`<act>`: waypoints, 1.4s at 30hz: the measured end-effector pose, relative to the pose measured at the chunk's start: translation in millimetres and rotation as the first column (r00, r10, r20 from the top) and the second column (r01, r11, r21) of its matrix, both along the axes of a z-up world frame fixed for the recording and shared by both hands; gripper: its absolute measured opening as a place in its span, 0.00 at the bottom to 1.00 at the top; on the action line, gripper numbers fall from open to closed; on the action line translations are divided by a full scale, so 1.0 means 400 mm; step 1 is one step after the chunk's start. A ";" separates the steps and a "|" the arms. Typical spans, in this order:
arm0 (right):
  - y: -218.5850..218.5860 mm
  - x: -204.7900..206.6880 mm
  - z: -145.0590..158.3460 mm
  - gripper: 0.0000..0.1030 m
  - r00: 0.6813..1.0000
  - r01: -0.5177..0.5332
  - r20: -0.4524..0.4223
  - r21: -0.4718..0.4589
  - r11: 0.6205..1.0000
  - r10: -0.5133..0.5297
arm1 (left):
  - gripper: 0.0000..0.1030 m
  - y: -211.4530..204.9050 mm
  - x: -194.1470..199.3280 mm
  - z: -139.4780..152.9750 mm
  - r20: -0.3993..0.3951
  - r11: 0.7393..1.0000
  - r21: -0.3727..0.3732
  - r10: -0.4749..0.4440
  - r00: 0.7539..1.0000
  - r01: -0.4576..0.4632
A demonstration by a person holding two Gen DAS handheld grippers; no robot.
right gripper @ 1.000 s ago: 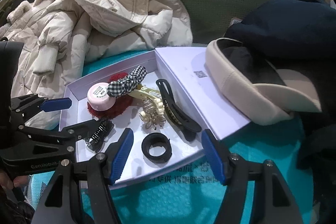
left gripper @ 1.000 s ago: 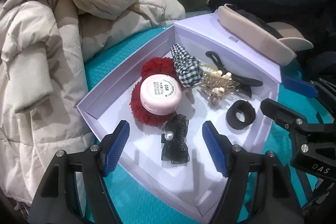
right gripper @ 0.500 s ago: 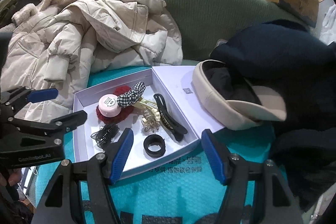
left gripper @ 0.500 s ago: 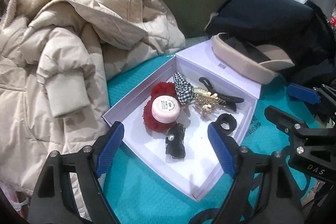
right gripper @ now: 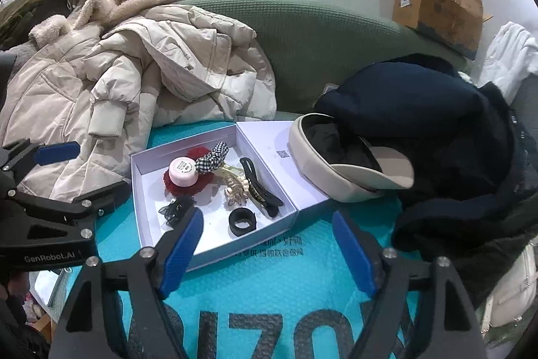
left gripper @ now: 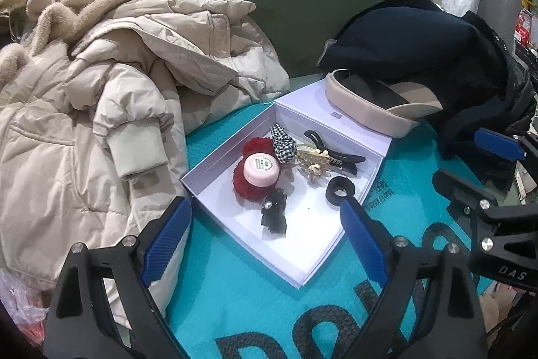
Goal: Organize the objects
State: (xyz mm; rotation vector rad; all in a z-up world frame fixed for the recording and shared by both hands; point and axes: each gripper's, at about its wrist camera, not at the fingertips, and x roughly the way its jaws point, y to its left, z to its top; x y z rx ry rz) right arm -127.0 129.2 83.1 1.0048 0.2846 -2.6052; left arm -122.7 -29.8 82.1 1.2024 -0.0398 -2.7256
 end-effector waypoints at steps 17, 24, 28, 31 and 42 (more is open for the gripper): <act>0.009 0.141 -0.029 0.79 0.999 0.038 0.020 -0.003 0.999 -0.038 | 0.87 0.021 0.158 0.007 -0.010 1.000 -0.005 -0.010 1.000 0.010; 0.017 0.169 -0.078 0.79 0.997 0.053 0.063 -0.022 0.998 -0.051 | 0.87 0.016 0.199 -0.033 0.012 1.000 0.002 0.009 1.000 -0.009; 0.016 0.181 -0.110 0.79 0.995 0.062 0.084 -0.008 0.998 -0.061 | 0.87 0.014 0.214 -0.055 0.020 1.000 0.023 0.013 1.000 -0.014; 0.016 0.189 -0.124 0.79 0.994 0.064 0.095 -0.014 0.998 -0.062 | 0.87 0.016 0.221 -0.068 0.030 1.000 0.027 0.011 0.999 -0.012; 0.025 0.200 -0.107 0.79 0.995 0.072 0.076 -0.010 0.997 -0.071 | 0.87 0.011 0.221 -0.097 0.063 0.997 0.078 0.015 0.998 -0.020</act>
